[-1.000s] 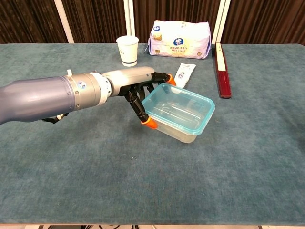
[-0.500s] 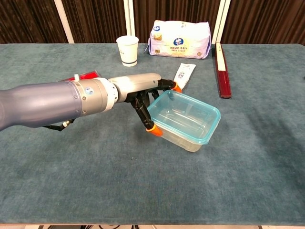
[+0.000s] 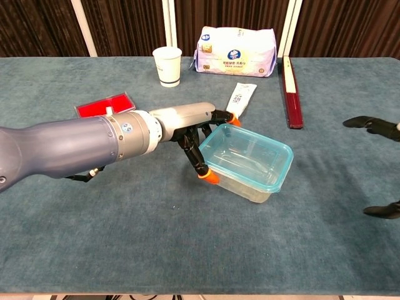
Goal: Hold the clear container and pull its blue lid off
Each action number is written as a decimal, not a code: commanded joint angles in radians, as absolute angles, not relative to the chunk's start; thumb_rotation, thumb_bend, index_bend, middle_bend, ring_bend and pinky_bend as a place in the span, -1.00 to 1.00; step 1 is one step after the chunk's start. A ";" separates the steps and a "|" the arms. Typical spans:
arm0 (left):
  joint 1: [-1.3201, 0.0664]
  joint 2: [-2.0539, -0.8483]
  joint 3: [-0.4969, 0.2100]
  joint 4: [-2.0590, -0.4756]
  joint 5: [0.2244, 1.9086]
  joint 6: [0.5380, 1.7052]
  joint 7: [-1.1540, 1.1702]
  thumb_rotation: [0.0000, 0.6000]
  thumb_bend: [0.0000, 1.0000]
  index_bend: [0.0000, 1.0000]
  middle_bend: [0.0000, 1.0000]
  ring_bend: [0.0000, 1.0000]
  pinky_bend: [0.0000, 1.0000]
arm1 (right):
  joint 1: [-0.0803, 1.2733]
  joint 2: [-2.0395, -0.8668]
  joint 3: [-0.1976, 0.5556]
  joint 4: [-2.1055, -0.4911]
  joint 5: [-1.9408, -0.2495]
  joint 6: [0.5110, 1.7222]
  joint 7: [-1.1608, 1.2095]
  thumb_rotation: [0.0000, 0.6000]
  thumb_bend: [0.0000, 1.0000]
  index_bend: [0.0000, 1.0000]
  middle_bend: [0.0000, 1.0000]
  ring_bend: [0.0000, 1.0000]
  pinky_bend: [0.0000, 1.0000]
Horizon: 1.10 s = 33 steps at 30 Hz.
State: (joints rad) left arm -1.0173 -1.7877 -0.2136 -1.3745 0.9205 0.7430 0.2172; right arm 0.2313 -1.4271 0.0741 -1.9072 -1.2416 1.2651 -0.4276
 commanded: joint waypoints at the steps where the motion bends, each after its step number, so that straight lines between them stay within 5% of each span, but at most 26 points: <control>1: -1.018 -1.792 -0.215 -1.376 0.916 0.748 0.221 1.00 -0.70 -0.28 -0.25 -0.37 -0.16 | 0.236 -1.460 0.075 -1.904 -1.224 1.273 -0.443 1.00 -0.59 -1.00 -1.00 -1.00 -1.00; 33: -1.062 -1.824 -0.228 -1.399 0.800 0.777 0.320 1.00 -0.70 -0.27 -0.25 -0.37 -0.15 | 0.284 -1.679 0.115 -1.893 -1.138 1.330 -0.551 1.00 -0.59 -1.00 -1.00 -1.00 -1.00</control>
